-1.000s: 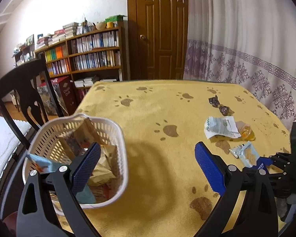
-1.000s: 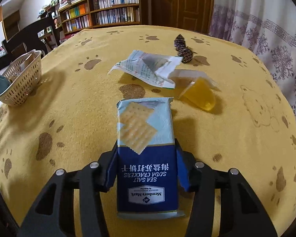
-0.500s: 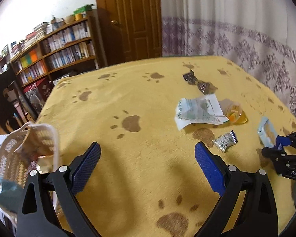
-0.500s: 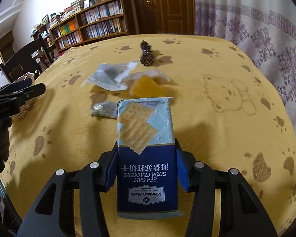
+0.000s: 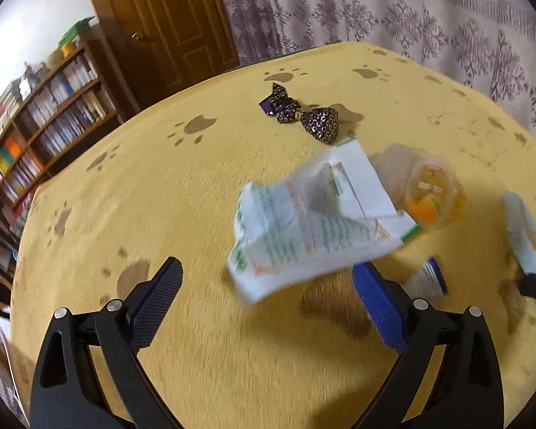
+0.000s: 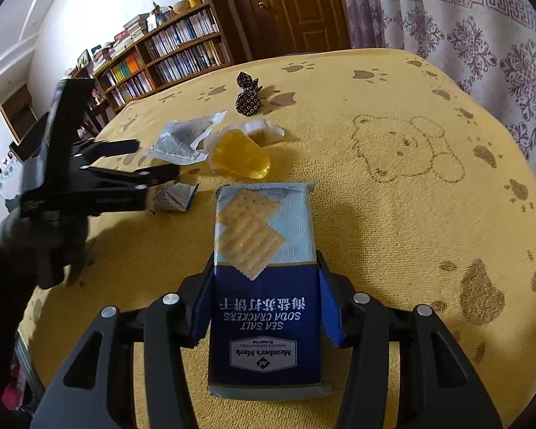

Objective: Organize snacks
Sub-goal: 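Grasp the white-green paper wrapper with the left tool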

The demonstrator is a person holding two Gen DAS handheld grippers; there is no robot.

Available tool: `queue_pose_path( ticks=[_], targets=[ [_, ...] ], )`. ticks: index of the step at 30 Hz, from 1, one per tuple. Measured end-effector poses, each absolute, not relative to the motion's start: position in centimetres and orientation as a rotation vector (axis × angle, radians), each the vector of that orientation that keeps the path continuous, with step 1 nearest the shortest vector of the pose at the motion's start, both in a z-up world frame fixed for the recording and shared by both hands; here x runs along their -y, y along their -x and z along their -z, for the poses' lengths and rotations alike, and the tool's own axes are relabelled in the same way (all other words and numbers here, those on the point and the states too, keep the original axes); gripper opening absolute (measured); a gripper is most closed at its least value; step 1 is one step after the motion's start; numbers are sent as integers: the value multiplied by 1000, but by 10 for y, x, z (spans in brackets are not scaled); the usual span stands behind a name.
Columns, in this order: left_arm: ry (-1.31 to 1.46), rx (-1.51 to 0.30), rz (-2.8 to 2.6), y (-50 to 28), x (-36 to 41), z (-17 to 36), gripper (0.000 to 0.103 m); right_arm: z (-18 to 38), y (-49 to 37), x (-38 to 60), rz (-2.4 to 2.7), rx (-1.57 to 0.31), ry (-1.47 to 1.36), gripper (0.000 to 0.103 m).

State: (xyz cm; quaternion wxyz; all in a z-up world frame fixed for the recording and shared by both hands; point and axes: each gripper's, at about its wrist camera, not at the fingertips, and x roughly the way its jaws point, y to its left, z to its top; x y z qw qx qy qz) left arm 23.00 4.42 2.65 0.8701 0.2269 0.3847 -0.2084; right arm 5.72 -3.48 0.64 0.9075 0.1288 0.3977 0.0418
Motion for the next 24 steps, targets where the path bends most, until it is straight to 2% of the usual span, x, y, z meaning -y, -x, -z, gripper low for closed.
queue_pose_path(
  ticks=[9,15,18,20,24],
  targets=[
    [-500,-788,431,-264,-16,-27,97,-5,-56,35,-94,-811,-276,50],
    [-399,-841,442,-287,-18,-25,97,-5,-56,34,-95,-809,-275,50],
    [-365,-852,464,-289,-21,-24,85,-5,-56,34,-96,-809,-274,50],
    [-338,-857,500,-288,-21,-24,66,-5,-56,33,-95,-808,-272,50],
    [-314,-851,503,-284,-20,-25,57,-5,-56,34,-95,-808,-270,50]
  ],
)
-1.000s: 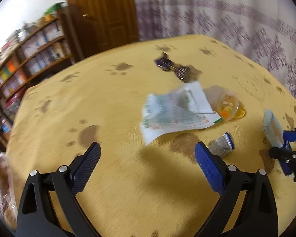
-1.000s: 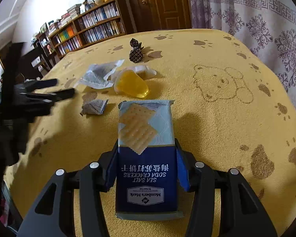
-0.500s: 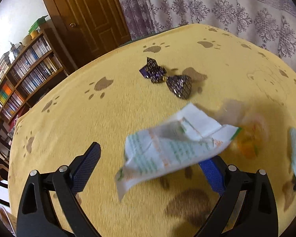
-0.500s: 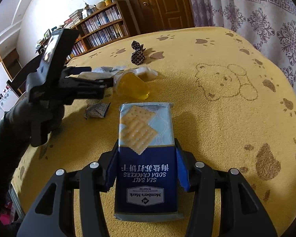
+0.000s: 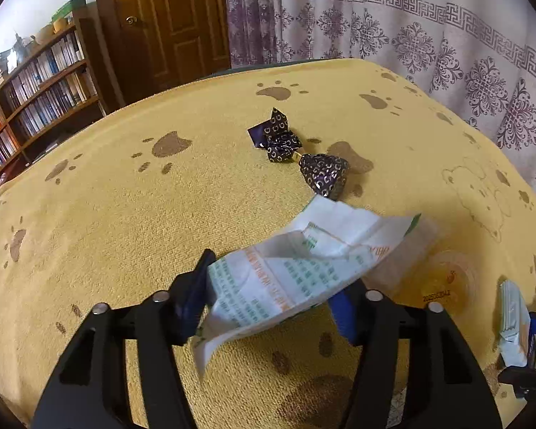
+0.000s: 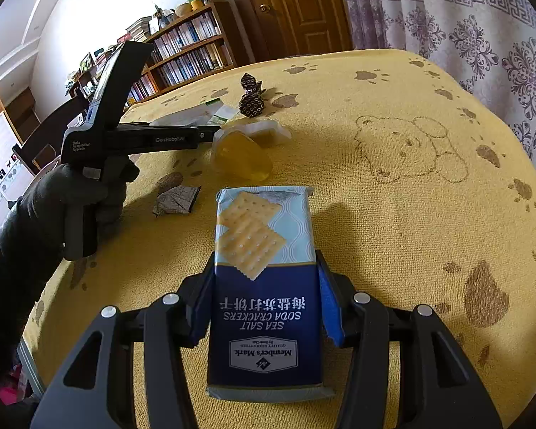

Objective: Organize snacks
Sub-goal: 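Grasp the white-green paper wrapper with the left tool, then carry the paper wrapper over the basket and open the left tool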

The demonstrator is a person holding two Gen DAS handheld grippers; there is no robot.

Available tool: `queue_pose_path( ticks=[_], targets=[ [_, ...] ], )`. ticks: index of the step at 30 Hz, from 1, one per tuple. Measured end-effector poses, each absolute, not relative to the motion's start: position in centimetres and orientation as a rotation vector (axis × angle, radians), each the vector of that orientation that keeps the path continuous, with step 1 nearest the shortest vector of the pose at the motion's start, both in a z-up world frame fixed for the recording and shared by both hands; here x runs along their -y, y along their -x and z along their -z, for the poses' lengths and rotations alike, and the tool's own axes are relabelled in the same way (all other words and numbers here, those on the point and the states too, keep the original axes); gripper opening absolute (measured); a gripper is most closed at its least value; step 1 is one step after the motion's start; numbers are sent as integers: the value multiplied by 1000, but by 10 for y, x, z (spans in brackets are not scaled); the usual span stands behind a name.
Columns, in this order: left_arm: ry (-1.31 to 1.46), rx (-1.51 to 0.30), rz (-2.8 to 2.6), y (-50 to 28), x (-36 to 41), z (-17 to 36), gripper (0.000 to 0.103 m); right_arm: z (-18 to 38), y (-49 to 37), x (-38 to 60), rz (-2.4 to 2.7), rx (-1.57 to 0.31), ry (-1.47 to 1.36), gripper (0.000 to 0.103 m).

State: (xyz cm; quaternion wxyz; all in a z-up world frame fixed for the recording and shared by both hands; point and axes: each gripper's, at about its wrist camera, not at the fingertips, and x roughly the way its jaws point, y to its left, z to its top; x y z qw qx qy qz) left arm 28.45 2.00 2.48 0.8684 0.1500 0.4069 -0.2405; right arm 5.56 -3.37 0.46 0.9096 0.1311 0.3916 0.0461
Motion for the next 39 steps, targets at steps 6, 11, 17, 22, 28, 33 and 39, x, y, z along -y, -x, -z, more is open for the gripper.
queue_pose_path(
  ticks=[6,11,17,22,28,33,39],
  targets=[
    [-288,-844,493,-275,-25,-28,53,-5,-56,34,-95,-808,-271,50],
    [-235,-836,473,-265,-38,-37,53,-5,-56,34,-95,-807,-270,50],
    [-215,-805,433,-250,-52,-54,53,-6,-55,33,-92,-807,-264,50],
    [-235,-787,360,-232,-62,-68,53,-7,-55,32,-88,-806,-255,50],
    [-214,-765,302,-208,-81,-83,53,-7,-55,31,-79,-804,-242,50],
    [-205,-709,247,-188,-100,-98,53,-7,-55,30,-73,-803,-234,50],
    [-196,-669,185,-170,-126,-109,53,-7,-54,29,-64,-801,-228,50]
  ],
)
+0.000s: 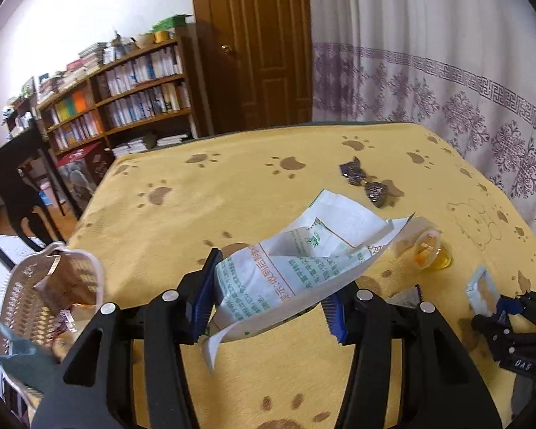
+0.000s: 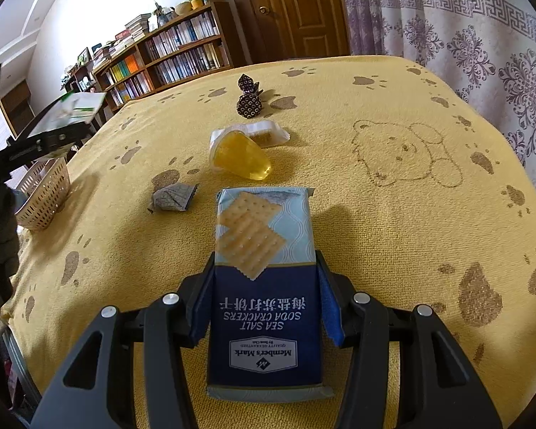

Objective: Organize snacks
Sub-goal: 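Carry the paper wrapper over the basket and open the left tool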

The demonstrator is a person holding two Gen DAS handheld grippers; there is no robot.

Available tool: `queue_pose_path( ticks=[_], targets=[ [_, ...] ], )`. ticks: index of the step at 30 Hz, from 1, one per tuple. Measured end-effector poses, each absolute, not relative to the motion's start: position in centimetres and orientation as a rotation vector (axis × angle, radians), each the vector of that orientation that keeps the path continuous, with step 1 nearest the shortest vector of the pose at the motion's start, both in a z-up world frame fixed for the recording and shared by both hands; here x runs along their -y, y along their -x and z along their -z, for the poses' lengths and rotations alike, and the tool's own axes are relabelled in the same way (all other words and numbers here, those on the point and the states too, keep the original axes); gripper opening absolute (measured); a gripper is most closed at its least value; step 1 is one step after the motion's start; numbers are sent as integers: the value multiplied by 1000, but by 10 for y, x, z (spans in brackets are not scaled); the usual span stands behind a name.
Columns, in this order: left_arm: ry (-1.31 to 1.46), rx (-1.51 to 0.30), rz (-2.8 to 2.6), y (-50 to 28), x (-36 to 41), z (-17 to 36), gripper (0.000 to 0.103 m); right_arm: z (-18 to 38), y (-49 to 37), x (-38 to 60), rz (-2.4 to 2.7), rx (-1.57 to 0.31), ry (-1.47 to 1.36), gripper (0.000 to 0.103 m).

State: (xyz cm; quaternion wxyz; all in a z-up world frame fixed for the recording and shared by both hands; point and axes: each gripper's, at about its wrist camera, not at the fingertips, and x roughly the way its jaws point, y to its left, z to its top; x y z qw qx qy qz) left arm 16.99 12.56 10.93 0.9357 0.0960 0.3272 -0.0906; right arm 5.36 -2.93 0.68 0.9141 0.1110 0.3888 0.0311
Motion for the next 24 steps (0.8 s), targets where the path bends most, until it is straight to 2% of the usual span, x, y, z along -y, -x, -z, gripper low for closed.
queue_pose_path(
  ticks=[12,24],
  targets=[
    [-148,-620,72,-153,-180,-125,53,-7,-54,30,-43,-802,-225,50],
    [-50,-618,-55,-152,-267,-139,53,-7,-54,30,-37,-802,-226,50]
  ],
)
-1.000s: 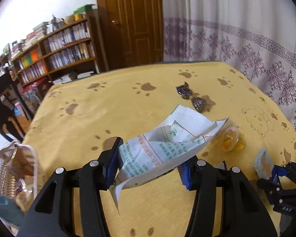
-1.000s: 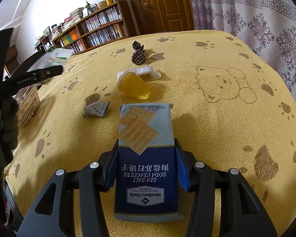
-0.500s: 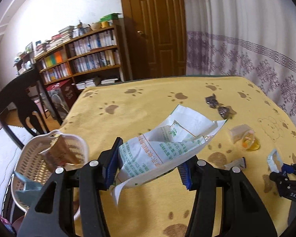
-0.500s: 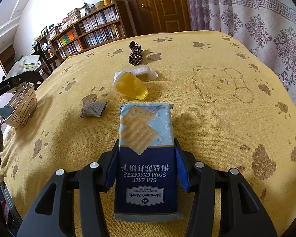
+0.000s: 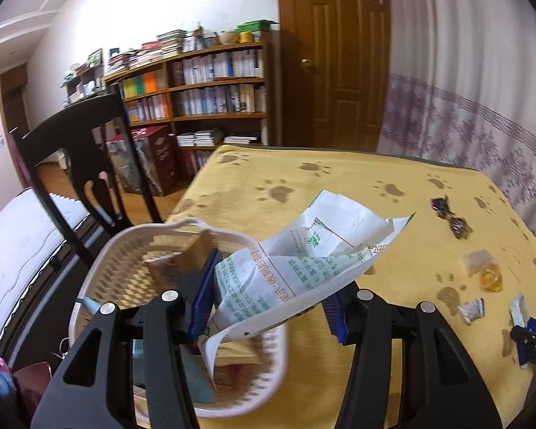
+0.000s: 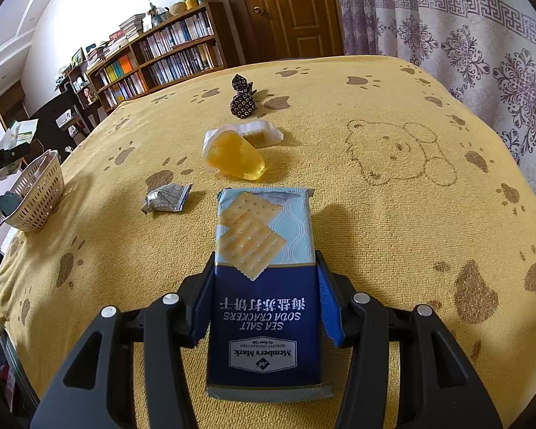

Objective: Organize snacks
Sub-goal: 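Carry the paper wrapper over the basket and open the left tool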

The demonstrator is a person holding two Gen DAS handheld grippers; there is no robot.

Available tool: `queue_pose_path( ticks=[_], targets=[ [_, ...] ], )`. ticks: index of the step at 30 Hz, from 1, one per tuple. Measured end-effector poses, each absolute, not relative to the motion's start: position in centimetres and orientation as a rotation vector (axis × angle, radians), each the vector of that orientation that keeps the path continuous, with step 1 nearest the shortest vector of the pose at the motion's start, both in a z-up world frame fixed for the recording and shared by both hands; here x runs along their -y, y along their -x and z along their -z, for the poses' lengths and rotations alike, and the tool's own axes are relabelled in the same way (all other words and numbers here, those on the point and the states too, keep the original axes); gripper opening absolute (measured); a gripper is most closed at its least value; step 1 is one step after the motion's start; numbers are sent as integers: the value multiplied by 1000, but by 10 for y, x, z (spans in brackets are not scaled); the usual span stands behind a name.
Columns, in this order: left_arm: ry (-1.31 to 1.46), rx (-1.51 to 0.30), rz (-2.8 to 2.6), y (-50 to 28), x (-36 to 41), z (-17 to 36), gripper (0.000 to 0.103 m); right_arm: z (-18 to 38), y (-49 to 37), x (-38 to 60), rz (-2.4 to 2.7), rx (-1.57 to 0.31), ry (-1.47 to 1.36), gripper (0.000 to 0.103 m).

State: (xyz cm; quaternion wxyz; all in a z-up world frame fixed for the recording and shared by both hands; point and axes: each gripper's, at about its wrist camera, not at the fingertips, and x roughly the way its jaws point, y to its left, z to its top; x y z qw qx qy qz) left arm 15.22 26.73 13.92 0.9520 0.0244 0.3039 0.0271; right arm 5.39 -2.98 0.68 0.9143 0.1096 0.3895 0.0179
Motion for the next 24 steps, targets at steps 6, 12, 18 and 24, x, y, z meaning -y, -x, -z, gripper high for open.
queue_pose_path(
  ticks=[6,12,18,24],
  targets=[
    [-7,-618,-113,-156,-302,-145,54,-7,-54,30,-37,-802,-226,50],
    [40,-622,-188,-158,-329,-143,88,-7,-54,30,-37,-802,-226,50],
    [92,-614,-223,-154,-346,-143,88,-7,-54,29,-35,-802,-225,50],
    [107,-603,-236,-145,-357,-142,88,-7,-53,35,-5,-799,-248,50]
  ],
)
